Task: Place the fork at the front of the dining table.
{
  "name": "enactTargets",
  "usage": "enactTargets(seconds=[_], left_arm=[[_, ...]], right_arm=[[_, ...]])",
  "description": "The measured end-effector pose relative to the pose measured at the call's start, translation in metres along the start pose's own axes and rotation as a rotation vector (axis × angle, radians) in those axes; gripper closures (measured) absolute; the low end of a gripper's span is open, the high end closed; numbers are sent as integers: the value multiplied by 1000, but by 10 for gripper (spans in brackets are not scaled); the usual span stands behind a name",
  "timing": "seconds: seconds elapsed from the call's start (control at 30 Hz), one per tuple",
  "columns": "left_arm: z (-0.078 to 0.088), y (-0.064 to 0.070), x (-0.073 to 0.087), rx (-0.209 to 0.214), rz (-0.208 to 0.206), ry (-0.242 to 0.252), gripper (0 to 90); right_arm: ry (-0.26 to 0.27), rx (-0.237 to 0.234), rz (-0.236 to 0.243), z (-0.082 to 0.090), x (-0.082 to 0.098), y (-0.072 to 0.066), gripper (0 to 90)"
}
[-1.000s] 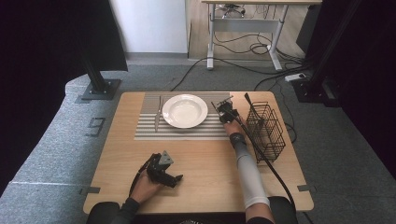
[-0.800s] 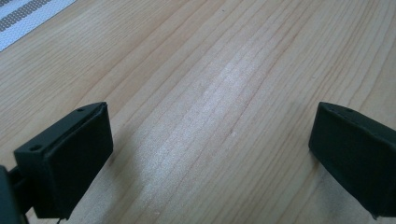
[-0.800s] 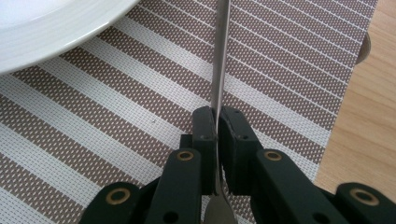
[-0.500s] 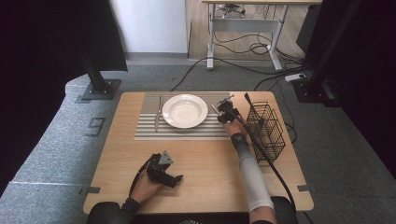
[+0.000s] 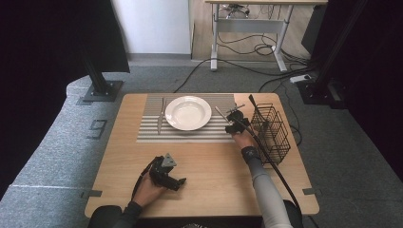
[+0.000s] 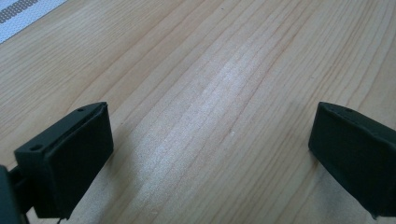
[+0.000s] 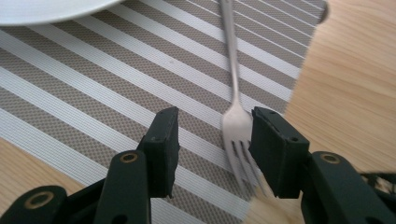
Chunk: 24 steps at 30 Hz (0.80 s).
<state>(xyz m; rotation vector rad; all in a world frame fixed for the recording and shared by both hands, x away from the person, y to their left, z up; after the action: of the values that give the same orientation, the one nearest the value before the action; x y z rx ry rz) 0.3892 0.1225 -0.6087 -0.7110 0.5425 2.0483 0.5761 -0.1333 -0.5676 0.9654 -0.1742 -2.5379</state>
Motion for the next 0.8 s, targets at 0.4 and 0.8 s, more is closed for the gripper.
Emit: enactTargets(seconds=[0.4, 0.8], left_arm=[[0, 0, 0, 3, 4, -2, 0], [0, 0, 0, 9, 9, -1, 0]], right_arm=[[-69, 27, -34, -6, 18, 7, 484], [-5, -143, 28, -1, 12, -37, 554]])
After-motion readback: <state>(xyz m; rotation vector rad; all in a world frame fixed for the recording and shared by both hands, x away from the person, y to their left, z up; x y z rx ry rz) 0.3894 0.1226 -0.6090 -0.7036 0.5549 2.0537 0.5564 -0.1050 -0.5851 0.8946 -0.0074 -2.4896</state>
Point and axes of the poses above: each handheld gripper's, and its own axes: z roughly backward along the jaws, x roughly out of its underside, y roughly to its right, the point moved 8 cm from there along -z, roughly forward along the jaws, and after that the axes turned 10 degrees about x, right-handed, at the moved point
